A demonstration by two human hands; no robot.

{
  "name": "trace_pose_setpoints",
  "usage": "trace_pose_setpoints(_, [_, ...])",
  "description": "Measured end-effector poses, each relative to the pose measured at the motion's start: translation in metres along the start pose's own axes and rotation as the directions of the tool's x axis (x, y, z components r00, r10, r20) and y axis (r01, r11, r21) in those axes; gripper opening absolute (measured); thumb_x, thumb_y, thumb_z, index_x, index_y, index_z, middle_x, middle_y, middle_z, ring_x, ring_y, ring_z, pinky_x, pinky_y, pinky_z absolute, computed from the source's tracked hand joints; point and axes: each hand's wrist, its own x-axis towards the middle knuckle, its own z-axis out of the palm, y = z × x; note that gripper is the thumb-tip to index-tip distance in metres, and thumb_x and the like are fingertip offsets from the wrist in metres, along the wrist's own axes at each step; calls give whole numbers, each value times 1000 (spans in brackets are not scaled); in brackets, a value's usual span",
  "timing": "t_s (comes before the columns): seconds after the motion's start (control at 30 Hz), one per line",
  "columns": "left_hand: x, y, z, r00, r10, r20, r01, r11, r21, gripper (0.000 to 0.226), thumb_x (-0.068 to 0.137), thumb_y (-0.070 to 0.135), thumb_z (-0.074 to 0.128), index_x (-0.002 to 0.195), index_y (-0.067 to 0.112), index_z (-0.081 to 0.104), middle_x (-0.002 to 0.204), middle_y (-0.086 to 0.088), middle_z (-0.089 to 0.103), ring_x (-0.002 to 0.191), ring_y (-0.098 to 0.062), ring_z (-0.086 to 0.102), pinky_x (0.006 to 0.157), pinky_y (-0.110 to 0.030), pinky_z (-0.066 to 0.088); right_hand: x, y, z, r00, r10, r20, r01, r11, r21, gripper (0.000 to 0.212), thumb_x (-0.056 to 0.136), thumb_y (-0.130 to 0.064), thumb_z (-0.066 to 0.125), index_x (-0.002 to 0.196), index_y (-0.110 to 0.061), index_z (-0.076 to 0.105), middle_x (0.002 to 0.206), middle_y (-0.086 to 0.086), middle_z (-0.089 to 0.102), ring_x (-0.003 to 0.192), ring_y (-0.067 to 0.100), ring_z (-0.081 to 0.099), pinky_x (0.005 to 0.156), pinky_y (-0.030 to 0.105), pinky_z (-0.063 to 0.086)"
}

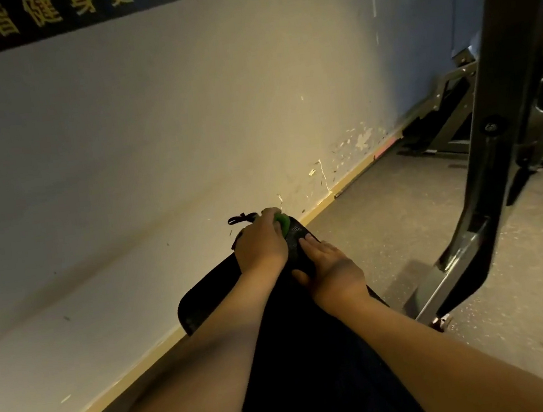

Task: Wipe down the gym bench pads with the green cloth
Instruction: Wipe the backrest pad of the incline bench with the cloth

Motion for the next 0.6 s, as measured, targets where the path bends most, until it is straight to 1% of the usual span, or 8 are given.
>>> trace_pose_setpoints(0.1, [7,16,15,995,95,29,-95,995,-4,33,104,21,42,132,33,56,122,2,67,113,-24,60,87,-37,48,2,10,1,999,-21,-35,24,995,100,66,98,-42,56,156,-34,26,162,-13,24,149,12,23,114,26,27])
trace_pose_setpoints(0.17, [6,17,18,988,151,36,-151,988,0,33,103,19,44,130,33,57,126,3,64,118,-22,56,97,-41,46,0,16,3,998,-24,-53,35,974,224,62,97,-32,60,153,-33,35,159,-12,33,145,11,32,111,23,32])
trace_pose_setpoints(0.23, [-3,13,18,982,182,51,-182,983,10,35,103,18,44,131,33,57,134,3,59,123,-22,50,102,-41,39,-5,20,0,997,23,-75,9,919,394,57,95,-15,61,149,-25,44,152,-7,45,140,13,42,108,17,32])
trace_pose_setpoints(0.3, [-18,6,17,972,228,58,-228,974,-6,36,103,16,43,133,31,56,138,2,57,125,-23,47,104,-41,35,-11,22,-8,989,132,-63,-82,856,510,51,96,-2,54,143,-19,51,141,-2,56,132,17,51,102,13,34])
trace_pose_setpoints(0.4, [-51,1,20,972,229,45,-228,973,-29,39,103,16,43,136,31,56,144,3,54,129,-21,46,107,-39,36,-20,28,-20,984,178,-26,-137,830,540,44,99,-2,46,138,-18,57,128,2,65,120,19,60,93,15,42])
trace_pose_setpoints(0.47, [-73,-1,23,979,191,79,-191,981,5,39,104,19,40,138,34,52,150,8,48,133,-18,43,113,-37,31,-28,29,-20,979,199,-41,-144,820,553,44,100,-1,41,139,-15,56,127,3,65,118,20,61,91,17,46])
trace_pose_setpoints(0.53, [-98,-8,29,972,214,92,-217,976,19,39,104,22,41,138,35,50,152,11,45,136,-14,41,116,-36,25,-40,28,-14,974,217,-64,-145,815,561,42,102,-5,42,140,-17,55,126,1,64,112,14,62,84,10,46])
trace_pose_setpoints(0.6, [-125,-16,34,956,262,130,-262,965,-17,38,103,22,43,139,32,50,152,11,43,140,-13,38,117,-35,23,-55,25,-4,977,190,-97,-108,832,545,38,103,-13,46,139,-21,56,127,-3,61,110,7,57,79,3,40])
